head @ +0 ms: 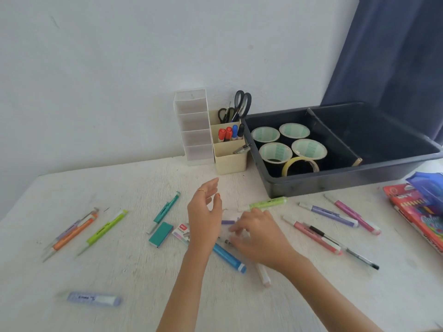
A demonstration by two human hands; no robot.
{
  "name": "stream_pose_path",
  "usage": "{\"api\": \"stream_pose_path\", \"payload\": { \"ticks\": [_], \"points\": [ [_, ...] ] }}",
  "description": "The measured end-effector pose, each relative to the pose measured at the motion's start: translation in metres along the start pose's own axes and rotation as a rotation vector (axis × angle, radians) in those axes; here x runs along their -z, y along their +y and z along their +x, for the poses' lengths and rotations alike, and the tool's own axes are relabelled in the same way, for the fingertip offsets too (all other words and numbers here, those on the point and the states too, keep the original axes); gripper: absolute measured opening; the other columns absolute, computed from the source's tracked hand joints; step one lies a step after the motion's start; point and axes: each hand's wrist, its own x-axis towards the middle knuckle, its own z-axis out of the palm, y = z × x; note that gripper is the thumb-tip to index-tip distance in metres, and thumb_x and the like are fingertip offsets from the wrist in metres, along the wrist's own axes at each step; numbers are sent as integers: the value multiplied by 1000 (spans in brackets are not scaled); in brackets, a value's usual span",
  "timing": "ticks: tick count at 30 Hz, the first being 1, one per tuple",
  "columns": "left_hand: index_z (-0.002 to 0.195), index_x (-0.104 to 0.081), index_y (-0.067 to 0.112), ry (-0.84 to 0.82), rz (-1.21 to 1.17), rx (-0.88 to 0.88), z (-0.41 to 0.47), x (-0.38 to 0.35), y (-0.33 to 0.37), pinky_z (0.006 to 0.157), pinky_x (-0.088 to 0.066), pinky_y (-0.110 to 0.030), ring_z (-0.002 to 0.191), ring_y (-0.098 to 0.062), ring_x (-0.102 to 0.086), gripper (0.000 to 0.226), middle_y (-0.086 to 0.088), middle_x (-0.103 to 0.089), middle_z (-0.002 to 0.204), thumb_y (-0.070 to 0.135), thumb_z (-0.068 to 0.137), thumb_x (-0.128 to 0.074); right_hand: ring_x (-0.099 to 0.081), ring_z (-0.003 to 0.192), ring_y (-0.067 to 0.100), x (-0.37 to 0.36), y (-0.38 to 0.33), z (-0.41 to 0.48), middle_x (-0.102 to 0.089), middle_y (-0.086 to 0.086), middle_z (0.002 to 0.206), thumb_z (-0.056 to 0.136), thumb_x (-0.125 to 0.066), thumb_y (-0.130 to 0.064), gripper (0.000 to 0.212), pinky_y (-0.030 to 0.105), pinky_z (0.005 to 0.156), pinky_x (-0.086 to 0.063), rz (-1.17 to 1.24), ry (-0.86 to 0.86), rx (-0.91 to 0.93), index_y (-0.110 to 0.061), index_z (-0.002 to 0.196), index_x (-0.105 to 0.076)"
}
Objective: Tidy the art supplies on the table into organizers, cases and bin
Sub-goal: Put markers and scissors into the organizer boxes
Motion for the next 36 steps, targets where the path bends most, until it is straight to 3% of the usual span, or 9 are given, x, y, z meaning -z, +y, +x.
{"api": "stream_pose_path", "payload": {
  "ticks": [4,8,13,16,19,22,27,33,36],
  "points": [
    [118,-60,18,49,-11,63,-15,8,-6,78,-43,-1,102,-7,-58,32,6,-63,112,2,92,-50,-41,101,15,-13,-2,-17,-58,-7,106,91,-49,-44,34,27,77,-21,-123,-68,-34,-30,120,-62],
    [110,-63,20,79,-32,67,-23,12,-5,77,-45,-3,99,-5,-60,29,7,-65,107,1,92,-49,-42,100,14,-18,-1,-21,-59,-7,103,91,-52,-36,28,24,76,-22,-114,-30,-81,-28,114,-66],
    [107,-64,18,145,-51,15,-24,7,7,73,-44,-2,94,-1,-59,26,10,-64,104,2,91,-51,-54,78,3,-4,5,-26,-60,-13,83,82,-69,-17,13,7,67,-41,372,201,-312,-20,94,-72],
    [103,-63,19,193,-71,-30,-22,-4,15,72,-45,-8,90,13,-53,24,18,-59,100,3,89,-54,-62,75,-1,24,15,-32,-68,-12,81,82,-70,-19,9,9,66,-49,632,315,-443,-24,90,-70],
    [102,-62,18,176,-94,-21,-20,-24,22,71,-44,-11,88,9,-54,21,18,-57,98,4,88,-56,-67,73,3,54,34,-41,-71,-7,79,84,-67,-24,4,13,63,-51,823,500,-540,-23,88,-68],
    [97,-62,19,31,-121,-9,-24,-50,31,71,-45,-11,89,-2,-56,18,13,-59,96,6,87,-57,-70,77,11,82,61,-57,-73,-2,86,87,-63,-23,15,17,68,-54,966,727,-641,-14,98,-66],
    [96,-63,25,-447,37,-118,-40,-101,46,72,-42,-2,93,-1,-55,12,12,-60,96,17,88,-60,-71,72,19,109,101,-90,-72,10,83,89,-62,-17,18,24,68,-58,1032,1042,-725,-2,97,-64],
    [108,-66,19,-969,220,-347,-65,-156,52,95,-44,-26,104,-8,-54,24,8,-59,111,28,86,-67,-69,67,16,117,130,-123,-67,10,79,89,-62,-16,22,22,63,-57,1054,1245,-822,3,100,-62],
    [110,-68,10,-1040,304,-491,-71,-170,53,93,-43,-26,105,-15,-53,30,-1,-60,109,22,82,-70,-69,69,16,118,133,-132,-67,9,80,89,-63,-18,11,22,64,-58,1038,1280,-852,-7,91,-63]
  ]
}}
